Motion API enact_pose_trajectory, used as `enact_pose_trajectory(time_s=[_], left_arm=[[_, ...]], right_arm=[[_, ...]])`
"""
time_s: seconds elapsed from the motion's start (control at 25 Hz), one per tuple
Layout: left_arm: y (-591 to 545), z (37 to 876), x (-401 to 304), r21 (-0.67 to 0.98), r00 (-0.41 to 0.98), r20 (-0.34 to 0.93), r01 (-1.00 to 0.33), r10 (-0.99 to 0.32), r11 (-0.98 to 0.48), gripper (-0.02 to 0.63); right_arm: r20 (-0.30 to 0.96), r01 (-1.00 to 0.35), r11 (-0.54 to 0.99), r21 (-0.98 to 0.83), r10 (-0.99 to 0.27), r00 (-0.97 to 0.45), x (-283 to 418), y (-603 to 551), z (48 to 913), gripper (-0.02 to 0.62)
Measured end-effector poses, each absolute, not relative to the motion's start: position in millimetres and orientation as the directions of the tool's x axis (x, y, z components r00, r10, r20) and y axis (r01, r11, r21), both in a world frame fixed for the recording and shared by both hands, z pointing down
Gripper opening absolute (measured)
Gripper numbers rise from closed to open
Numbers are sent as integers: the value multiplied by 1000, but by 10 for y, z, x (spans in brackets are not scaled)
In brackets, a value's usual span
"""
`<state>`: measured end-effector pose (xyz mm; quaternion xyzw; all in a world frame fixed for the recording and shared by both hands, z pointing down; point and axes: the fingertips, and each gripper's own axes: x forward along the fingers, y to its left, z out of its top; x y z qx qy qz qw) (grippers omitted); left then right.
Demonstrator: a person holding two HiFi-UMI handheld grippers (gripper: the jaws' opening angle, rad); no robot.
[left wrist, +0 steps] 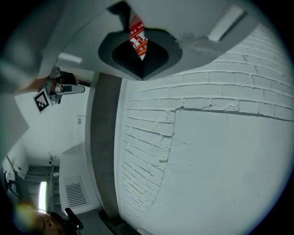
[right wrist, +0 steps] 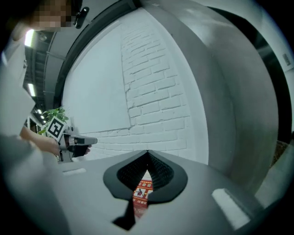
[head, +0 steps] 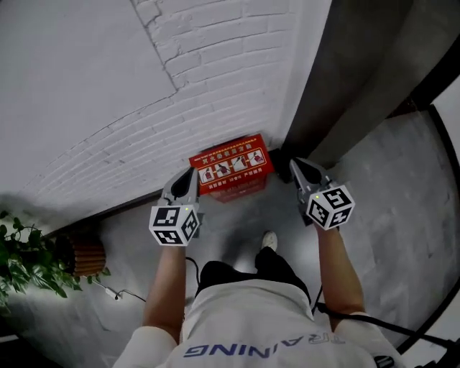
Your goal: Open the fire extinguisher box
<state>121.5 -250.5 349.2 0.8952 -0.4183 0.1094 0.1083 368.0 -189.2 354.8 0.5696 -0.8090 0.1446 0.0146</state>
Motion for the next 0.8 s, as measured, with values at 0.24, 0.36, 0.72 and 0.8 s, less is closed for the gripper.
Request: enact_pose_trajectory(time_s=[0.24,0.36,0.72,0.8], left_arm=[[-2798,3745,1137,113,517,316,-853,-796,-509,6],[-2875,4052,1105,125,485,346,-872,-803,-473,6],[-2866,5141,958,193,462,440,-886,-770,-421,6],[-2799,5442,986,196,472,464,-880,-750,-432,6]], right_arm=[[240,-880,406,-247,-854,-461,3739,-2481,3864,6],[278,-868,427,-252,-827,-488,3666,-2672,4125,6],[394,-875,405,-263,-783,-481,3569,-2788,5209,5],[413,-882,384,-272,-781,-468,3623,-2745,5536,6]])
